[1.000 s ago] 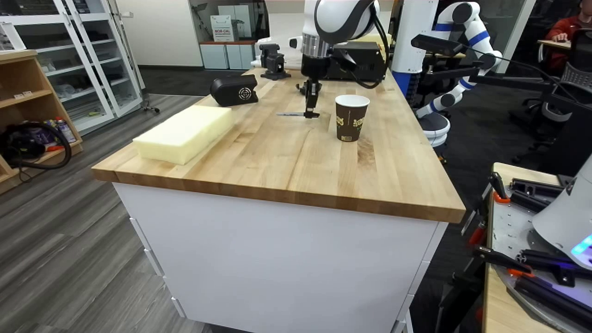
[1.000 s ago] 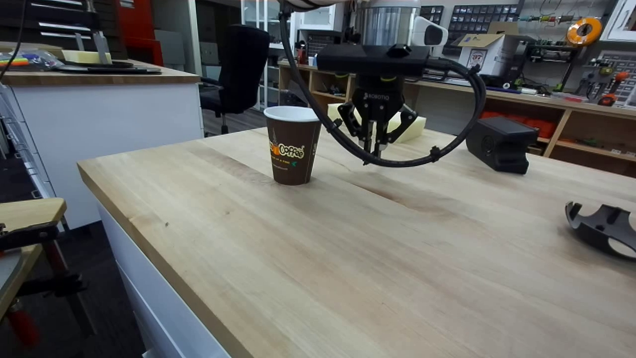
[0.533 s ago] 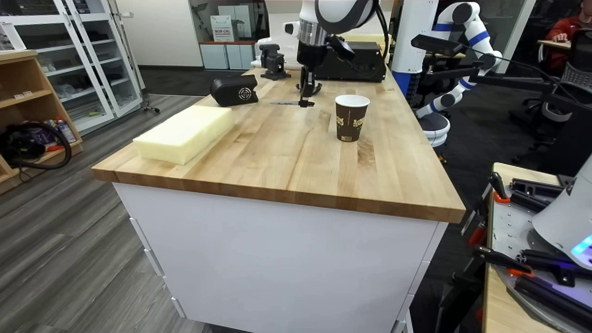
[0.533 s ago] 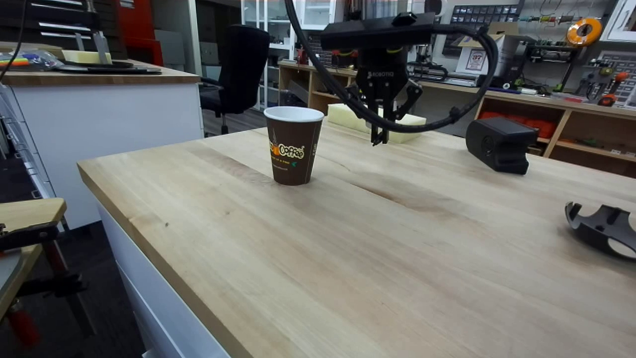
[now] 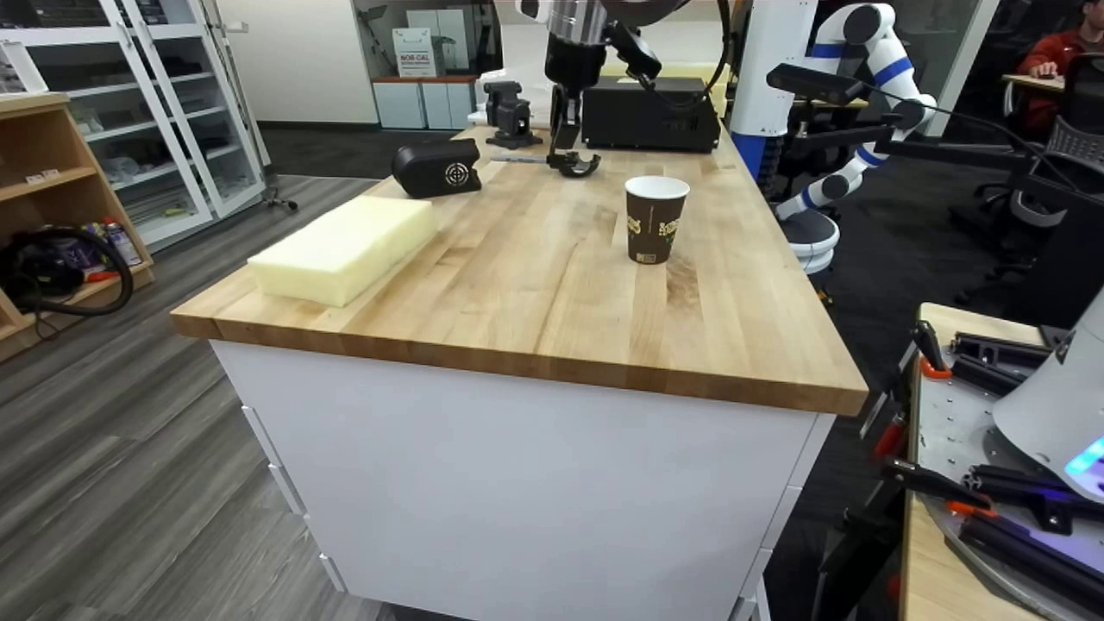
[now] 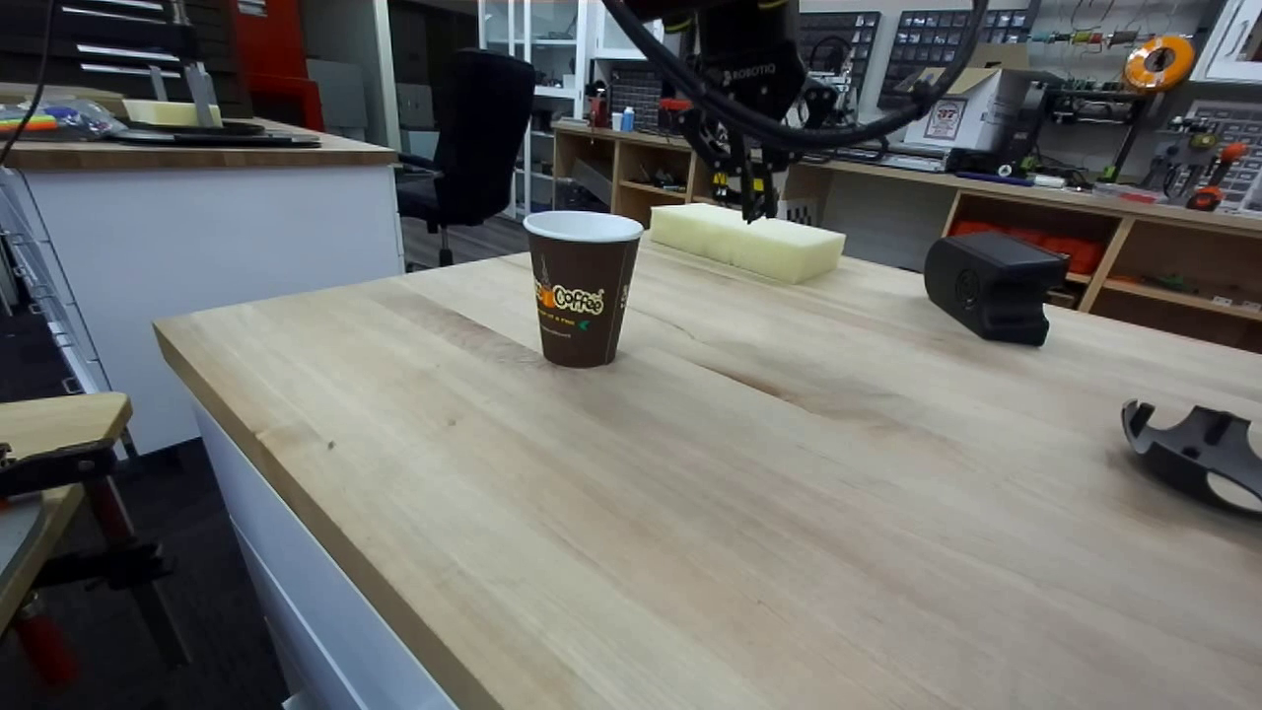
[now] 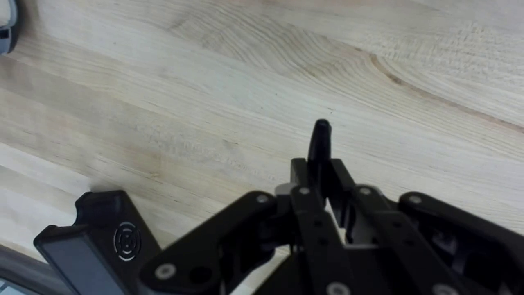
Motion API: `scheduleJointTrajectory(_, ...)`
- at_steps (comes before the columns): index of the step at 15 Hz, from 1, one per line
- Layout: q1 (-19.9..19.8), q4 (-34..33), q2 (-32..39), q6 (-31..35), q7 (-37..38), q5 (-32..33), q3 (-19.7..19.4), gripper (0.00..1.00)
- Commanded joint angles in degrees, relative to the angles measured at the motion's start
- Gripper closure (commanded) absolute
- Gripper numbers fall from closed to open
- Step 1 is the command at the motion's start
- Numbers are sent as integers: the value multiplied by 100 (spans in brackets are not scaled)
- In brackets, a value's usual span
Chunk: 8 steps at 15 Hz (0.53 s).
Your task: Put the pen in the cup
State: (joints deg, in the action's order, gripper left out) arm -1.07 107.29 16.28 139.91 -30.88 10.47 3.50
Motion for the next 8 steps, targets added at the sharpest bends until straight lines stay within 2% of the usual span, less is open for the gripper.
scheduleJointTrajectory(1, 166, 267, -474, -415, 480, 422, -96, 96)
scheduleJointTrajectory(4, 224, 362, -674, -999, 738, 679, -95, 96)
scheduleJointTrajectory(8, 234, 467, -913, -1410, 665, 573, -15, 96)
